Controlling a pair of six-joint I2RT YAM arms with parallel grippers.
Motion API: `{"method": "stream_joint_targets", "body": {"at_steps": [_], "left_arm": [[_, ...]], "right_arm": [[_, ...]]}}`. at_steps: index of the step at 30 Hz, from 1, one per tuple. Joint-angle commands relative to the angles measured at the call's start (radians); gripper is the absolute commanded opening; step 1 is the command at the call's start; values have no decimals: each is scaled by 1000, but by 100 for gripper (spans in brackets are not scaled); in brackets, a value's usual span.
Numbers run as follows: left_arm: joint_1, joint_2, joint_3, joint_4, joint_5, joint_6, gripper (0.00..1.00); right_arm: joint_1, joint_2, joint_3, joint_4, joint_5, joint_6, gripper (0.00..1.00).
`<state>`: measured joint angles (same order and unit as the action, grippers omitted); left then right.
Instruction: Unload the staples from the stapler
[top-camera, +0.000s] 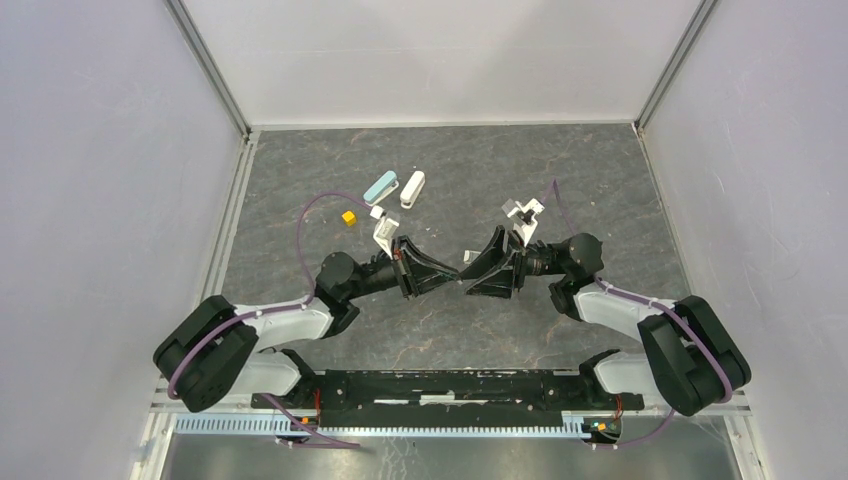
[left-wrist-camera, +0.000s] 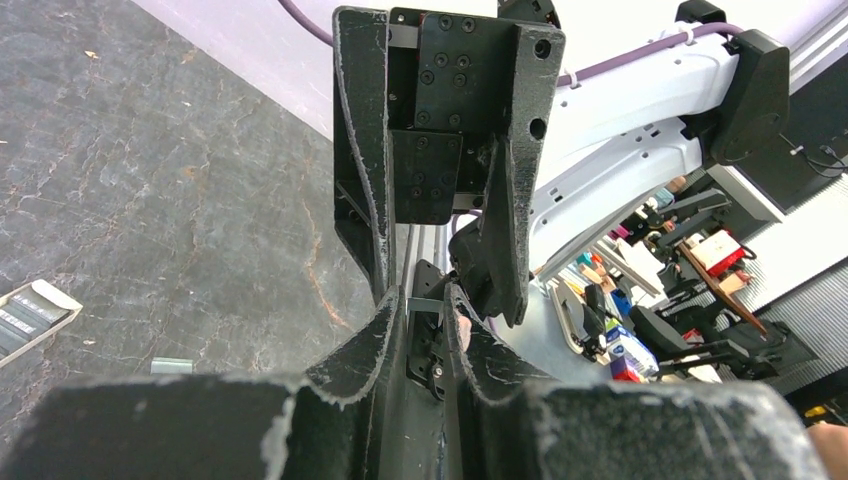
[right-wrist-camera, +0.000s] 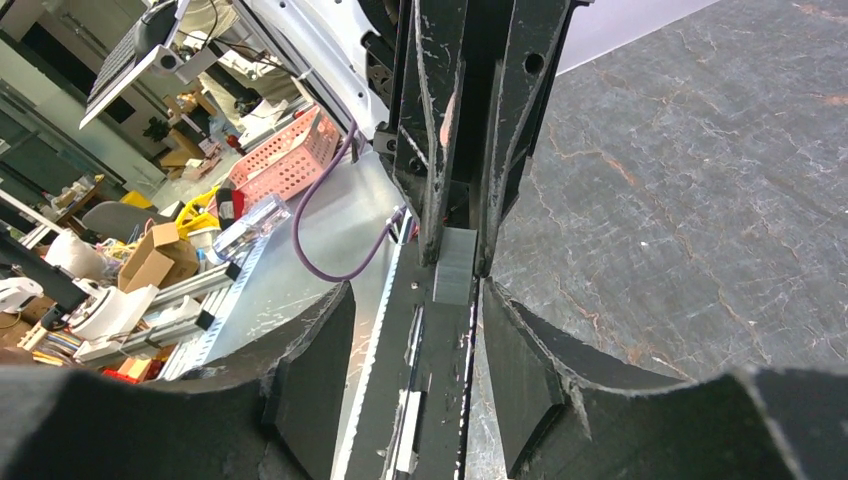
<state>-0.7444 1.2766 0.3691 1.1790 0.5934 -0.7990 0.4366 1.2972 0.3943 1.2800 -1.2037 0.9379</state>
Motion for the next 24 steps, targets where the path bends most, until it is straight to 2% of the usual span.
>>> {"method": "stream_joint_targets", "body": {"at_steps": [1,15,24], "left_arm": [[-16,26,26,94,-36,-47,10],[-29,49,19,111,-73,-43,10],[-29,52,19,107,-69,-43,10]], "right_arm": [[3,-6,0,-1,21,-31,55],[4,-22,19,-165,42,-145,39],[-10,-31,21,-154,40,-134,41]]}}
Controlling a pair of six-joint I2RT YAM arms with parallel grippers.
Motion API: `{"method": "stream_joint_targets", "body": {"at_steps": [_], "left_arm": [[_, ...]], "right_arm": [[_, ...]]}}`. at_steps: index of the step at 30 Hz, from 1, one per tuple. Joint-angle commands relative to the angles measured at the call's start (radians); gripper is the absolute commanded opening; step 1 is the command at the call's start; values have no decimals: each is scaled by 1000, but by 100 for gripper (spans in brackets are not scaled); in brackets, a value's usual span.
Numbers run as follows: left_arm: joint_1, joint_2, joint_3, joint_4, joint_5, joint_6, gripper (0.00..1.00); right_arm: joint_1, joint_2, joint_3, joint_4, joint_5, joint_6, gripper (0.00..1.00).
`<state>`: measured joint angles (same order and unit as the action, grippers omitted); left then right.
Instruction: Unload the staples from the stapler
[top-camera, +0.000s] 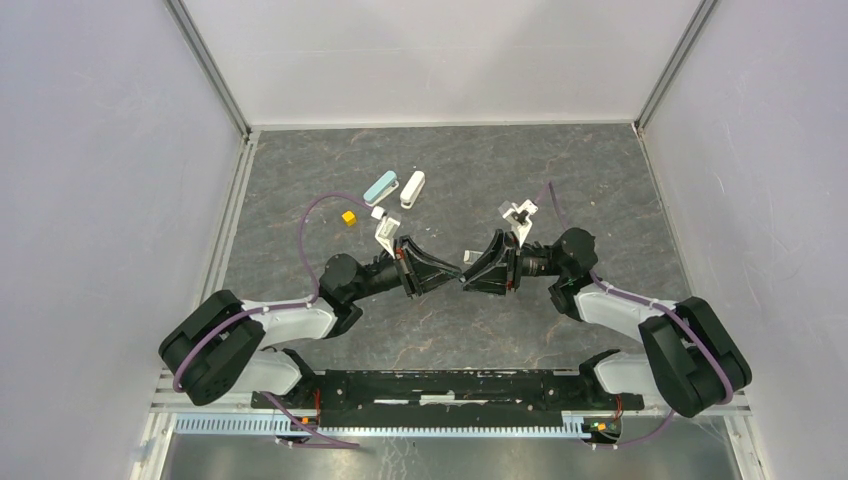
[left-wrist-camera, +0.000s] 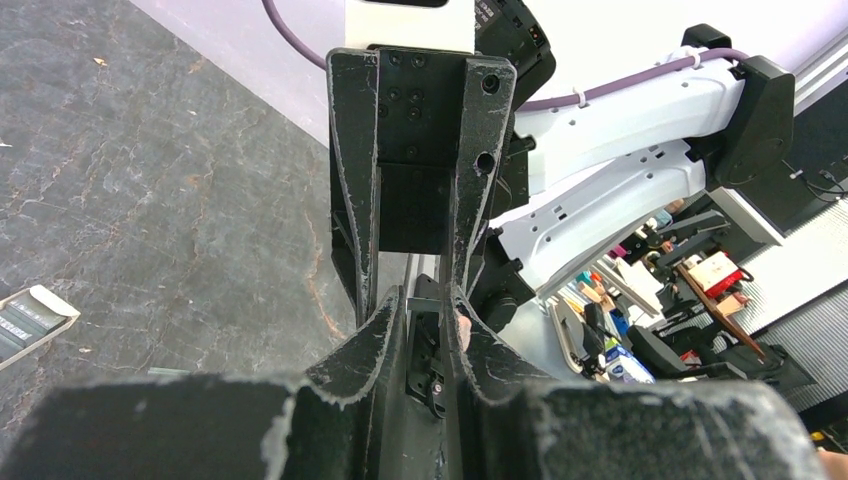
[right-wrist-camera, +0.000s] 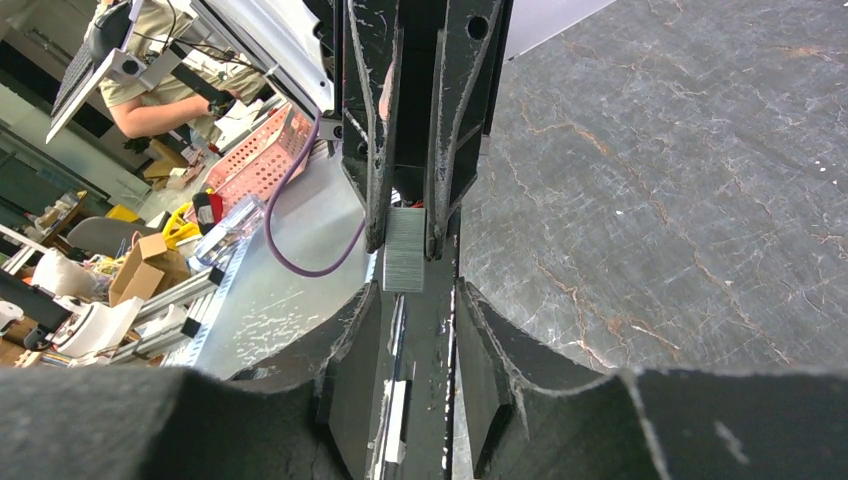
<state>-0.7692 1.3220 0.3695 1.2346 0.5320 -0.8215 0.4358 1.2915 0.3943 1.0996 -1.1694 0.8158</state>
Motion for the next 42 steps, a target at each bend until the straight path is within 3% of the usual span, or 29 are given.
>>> {"method": "stream_joint_targets", "body": {"at_steps": [1,9,20,32,37,40,42], "left_arm": [[-5,8,19,52,-7,-21,10],[-13,25,22,58,-4,-24,10],[-19,37,29,62,-9,-25,10],[-19,10,17,48,-31,-20,10],[-20,6,15,48,-37,-19,11],[-19,8,19,48,-33,-28,14],[-20,8,22,48,-30,-33,22]], "right_arm": [[-13,-27,20,30,4,-7,41],[-22,-33,17,46,6,5,43],[-23,-32,15,46,6,5,32],[-22,-32,14,43,4,-3,31],[-23,-34,20,18,4,-21,20],[-23,-34,22,4,5,-32,17],[-22,-37,23,-8,6,-42,16]]}}
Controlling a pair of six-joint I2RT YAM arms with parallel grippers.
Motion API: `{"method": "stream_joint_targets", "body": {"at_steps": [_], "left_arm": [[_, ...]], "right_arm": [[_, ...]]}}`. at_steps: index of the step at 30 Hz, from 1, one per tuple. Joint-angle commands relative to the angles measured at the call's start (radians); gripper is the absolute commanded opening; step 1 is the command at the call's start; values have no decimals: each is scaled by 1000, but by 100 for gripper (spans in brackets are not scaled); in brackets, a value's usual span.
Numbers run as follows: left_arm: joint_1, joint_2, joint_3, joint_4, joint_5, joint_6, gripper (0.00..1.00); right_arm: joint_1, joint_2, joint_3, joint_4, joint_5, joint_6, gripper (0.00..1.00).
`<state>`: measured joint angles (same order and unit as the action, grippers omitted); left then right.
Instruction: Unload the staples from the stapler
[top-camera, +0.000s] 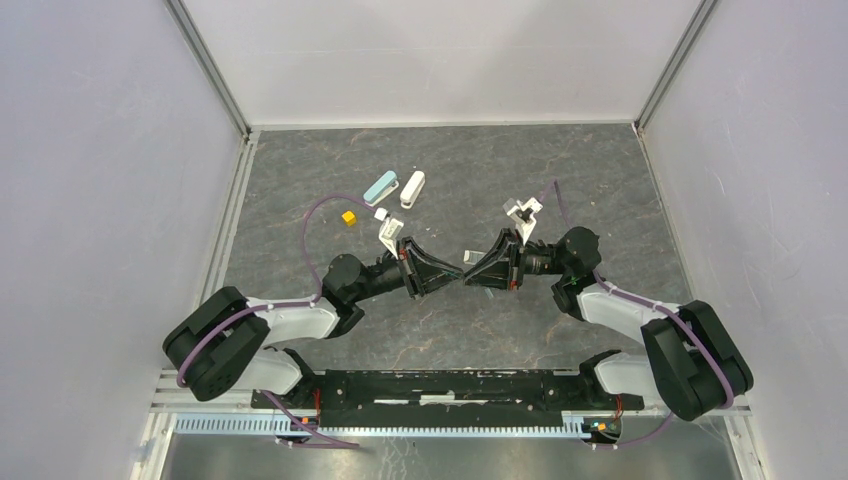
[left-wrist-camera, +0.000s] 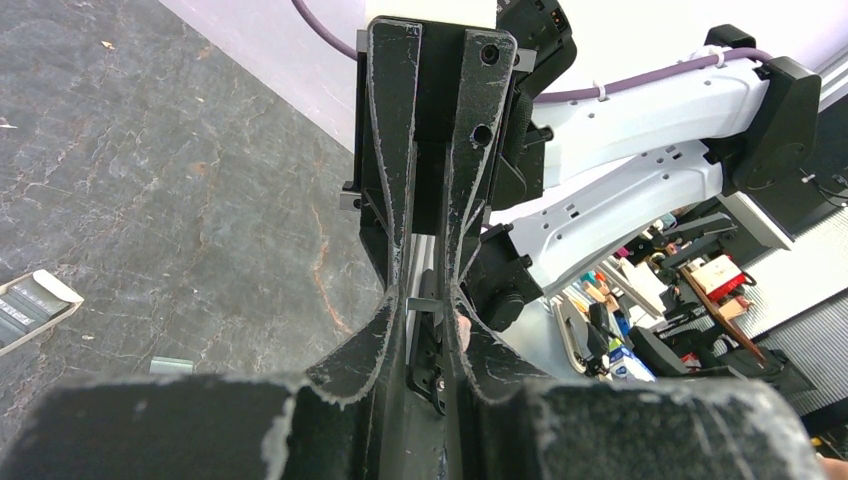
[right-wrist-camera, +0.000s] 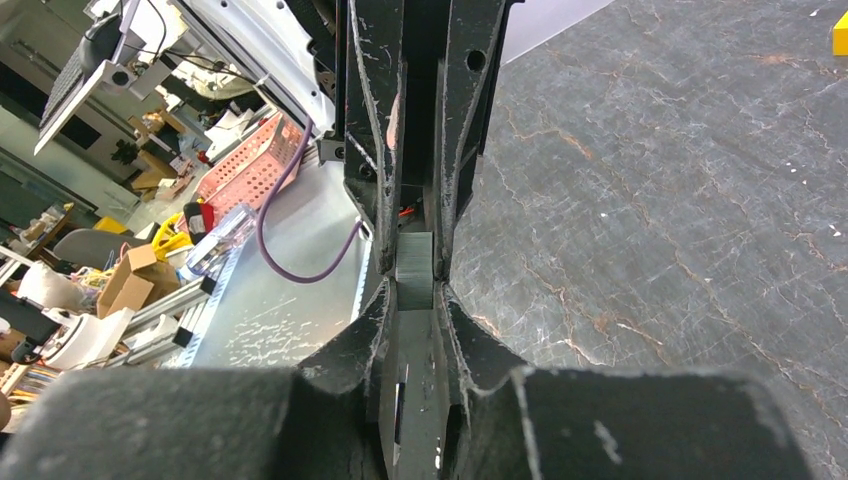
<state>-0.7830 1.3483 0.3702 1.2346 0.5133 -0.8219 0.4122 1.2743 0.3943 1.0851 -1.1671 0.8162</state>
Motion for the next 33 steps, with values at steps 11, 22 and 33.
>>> {"method": "stream_joint_targets", "body": {"at_steps": [11,22,33], "left_arm": [[3,-89,24,-37,-50,-13,66],[244,-289,129,-795,-218,121,98],[240,295,471,-863,-114,171,64]], "right_arm": [[1,-43,39,-89,2,-127,13],[-37,-105,240,-867,183,-793,13],[-193,-138,295,-1003,269,-914,13]]}}
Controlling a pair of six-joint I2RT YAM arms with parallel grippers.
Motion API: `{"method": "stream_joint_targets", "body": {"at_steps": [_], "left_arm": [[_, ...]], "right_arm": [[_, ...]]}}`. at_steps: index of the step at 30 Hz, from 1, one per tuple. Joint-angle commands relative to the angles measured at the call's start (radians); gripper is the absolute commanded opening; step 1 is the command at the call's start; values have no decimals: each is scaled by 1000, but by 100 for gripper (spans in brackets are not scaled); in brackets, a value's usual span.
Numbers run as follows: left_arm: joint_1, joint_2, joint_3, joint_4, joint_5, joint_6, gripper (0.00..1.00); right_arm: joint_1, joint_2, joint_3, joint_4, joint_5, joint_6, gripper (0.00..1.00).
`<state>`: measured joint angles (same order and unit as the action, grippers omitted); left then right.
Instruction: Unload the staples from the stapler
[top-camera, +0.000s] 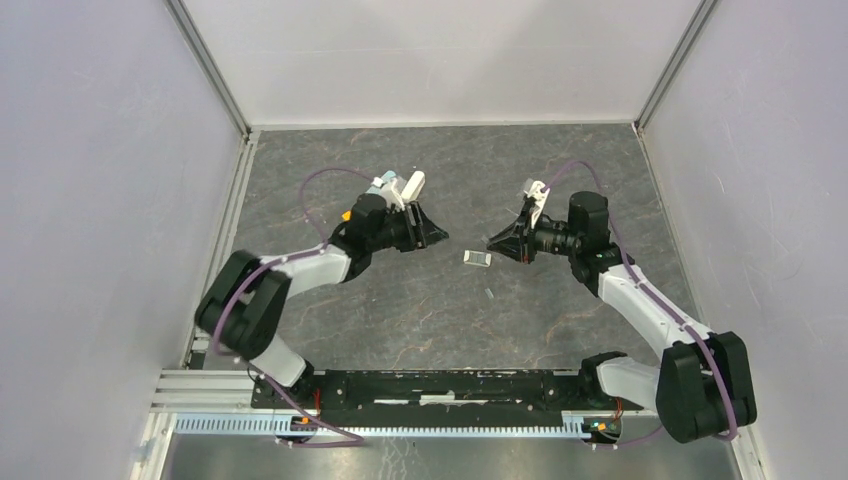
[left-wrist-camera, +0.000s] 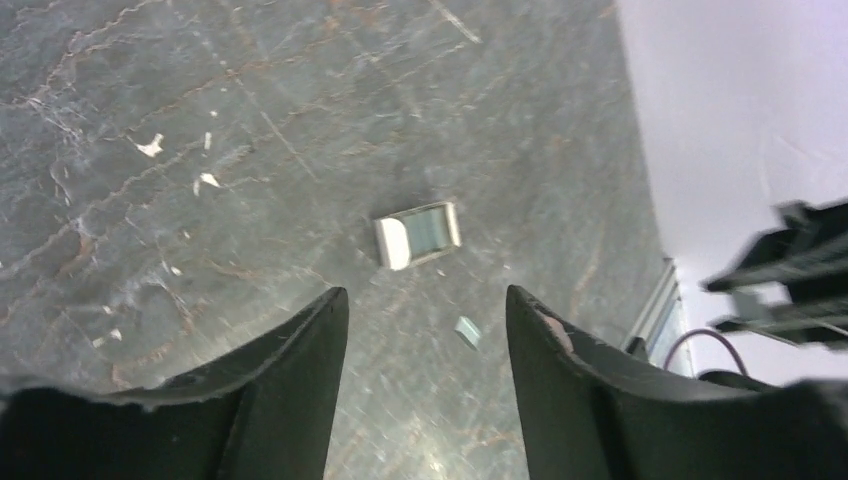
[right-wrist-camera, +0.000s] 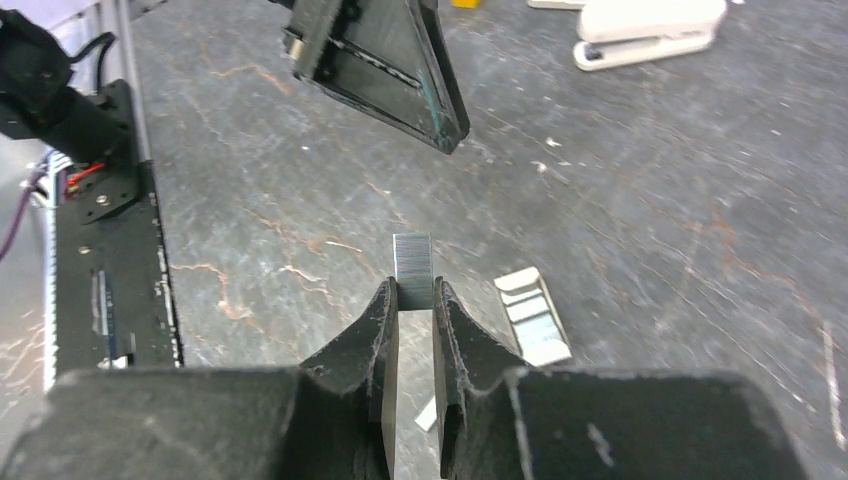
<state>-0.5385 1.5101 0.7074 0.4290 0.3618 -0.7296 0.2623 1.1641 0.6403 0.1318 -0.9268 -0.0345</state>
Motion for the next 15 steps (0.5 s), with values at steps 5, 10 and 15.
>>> {"method": "stream_joint_targets", "body": {"at_steps": [5,10,15], "left_arm": [[-15,339,325,-101,74,79,48],[-34,512,483,-153,140,59,33],[-53,591,533,-153,155,41,29]], "right_arm": [[-67,-21,51,-52,22,-65,13],[-80,-15,55,-60,19,-71,13],[-87,-14,57,-64,18,-74,13]]}}
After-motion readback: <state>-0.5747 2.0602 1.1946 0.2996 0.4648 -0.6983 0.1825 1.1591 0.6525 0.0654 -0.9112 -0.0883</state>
